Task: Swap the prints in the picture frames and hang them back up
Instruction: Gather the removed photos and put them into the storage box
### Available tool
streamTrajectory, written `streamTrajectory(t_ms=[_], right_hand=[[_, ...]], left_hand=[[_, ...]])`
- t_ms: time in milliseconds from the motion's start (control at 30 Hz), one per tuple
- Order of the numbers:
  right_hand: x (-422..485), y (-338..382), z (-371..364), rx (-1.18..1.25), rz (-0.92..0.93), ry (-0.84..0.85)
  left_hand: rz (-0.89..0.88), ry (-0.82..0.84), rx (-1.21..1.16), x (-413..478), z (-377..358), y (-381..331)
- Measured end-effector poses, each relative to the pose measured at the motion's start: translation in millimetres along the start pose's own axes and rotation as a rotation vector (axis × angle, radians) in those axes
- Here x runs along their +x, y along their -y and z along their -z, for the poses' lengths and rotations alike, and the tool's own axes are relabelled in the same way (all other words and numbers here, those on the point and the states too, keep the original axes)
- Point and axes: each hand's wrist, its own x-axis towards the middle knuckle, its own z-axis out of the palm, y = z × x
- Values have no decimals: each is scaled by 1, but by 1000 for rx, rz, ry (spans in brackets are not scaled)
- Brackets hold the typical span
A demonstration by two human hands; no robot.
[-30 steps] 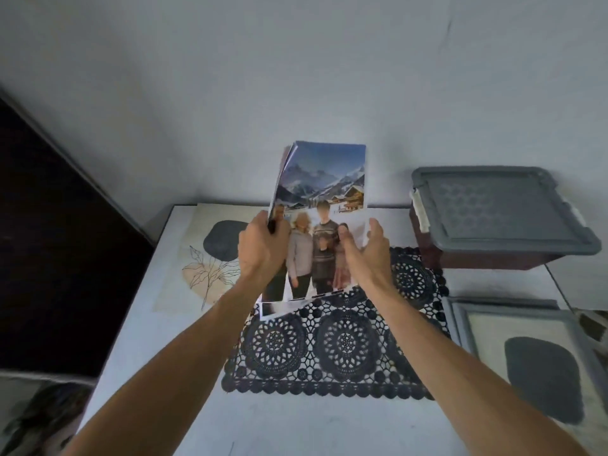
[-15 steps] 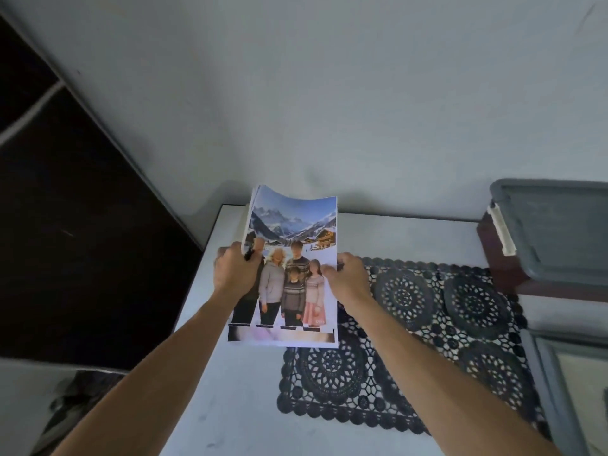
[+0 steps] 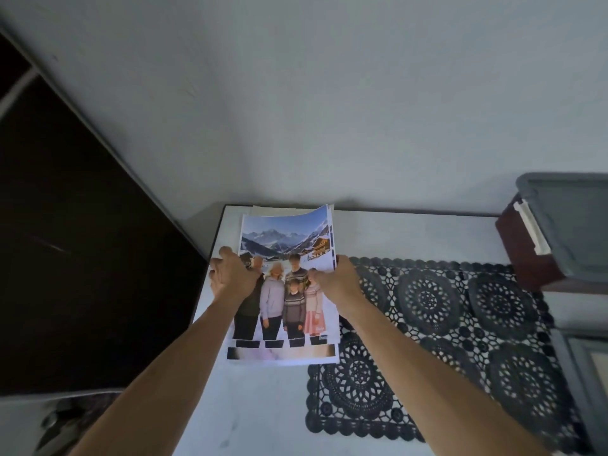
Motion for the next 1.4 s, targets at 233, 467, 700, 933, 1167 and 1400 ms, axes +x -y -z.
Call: streamTrajectory(t_ms=[233, 467, 700, 933, 1167, 1400], right_hand=[[-17, 3, 15, -171, 142, -41], [-55, 19, 41, -43, 706, -314], [-66, 11, 60, 88, 772, -412], [-82, -20, 76, -33, 612, -338], [-77, -22, 108, -294, 392, -364], [-81, -58, 111, -510, 144, -104]], left_hand=[[-111, 48, -315, -26, -3, -16], [-481, -234, -661, -73, 13, -55], [-680, -370, -810, -120, 13, -78], [-441, -128, -649, -127, -24, -56], [-322, 25, -298, -123, -25, -65], [-251, 169, 91, -122, -42, -33]])
